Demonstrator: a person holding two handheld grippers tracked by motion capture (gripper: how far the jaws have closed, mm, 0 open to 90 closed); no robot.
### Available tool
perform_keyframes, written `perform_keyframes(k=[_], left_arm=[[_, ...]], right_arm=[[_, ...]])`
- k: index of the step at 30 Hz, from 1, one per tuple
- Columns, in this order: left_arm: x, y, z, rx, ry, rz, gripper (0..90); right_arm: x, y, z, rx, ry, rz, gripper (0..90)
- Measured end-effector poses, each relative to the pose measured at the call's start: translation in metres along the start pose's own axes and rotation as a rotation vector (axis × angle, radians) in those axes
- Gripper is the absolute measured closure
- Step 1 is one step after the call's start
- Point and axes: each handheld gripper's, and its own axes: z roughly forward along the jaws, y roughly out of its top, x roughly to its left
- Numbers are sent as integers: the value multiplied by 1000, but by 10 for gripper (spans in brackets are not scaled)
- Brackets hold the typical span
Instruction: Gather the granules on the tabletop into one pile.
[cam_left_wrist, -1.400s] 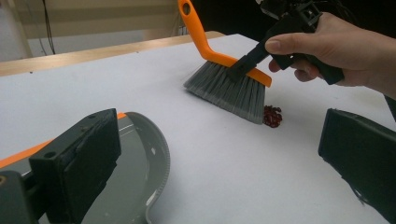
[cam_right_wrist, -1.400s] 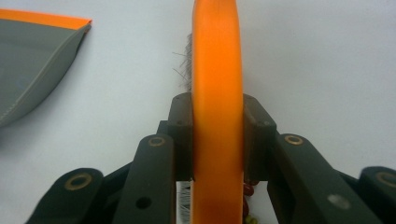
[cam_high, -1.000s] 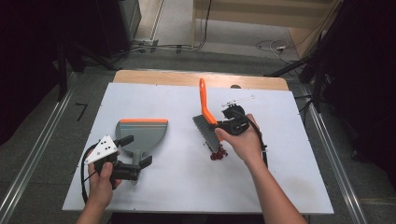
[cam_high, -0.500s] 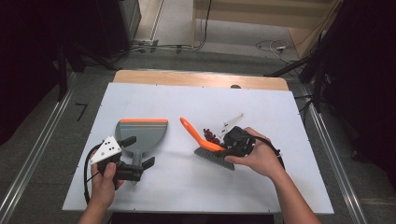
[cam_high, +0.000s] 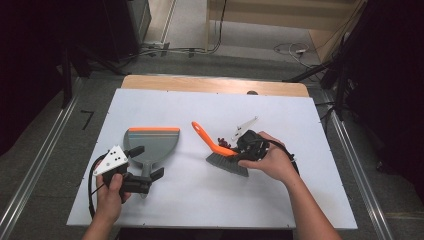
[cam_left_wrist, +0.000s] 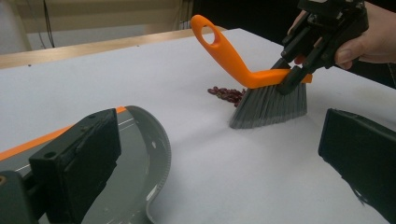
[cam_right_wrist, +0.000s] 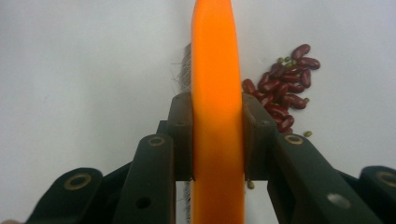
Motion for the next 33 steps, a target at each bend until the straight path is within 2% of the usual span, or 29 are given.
perform_keyframes(k=[3, 7, 11, 19, 26, 33], left_arm=[[-1, 0, 0, 3, -1, 2, 0], [-2, 0, 1, 3, 0, 1, 0], [-1, 0, 1, 7, 0, 1, 0], [0, 0, 0, 2, -1, 0, 0], [-1, 0, 0, 4, 0, 2, 0], [-1, 0, 1, 5, 1, 2, 0]], right_arm=[[-4, 0, 0, -5, 0, -2, 685], [-6, 3, 0, -4, -24, -6, 686], [-11, 4, -1, -10, -43, 13, 687], [-9, 5, -5, -19, -53, 16, 688], [-8, 2, -26, -90, -53, 51, 688], [-3, -11, -50, -166, -81, 124, 688]])
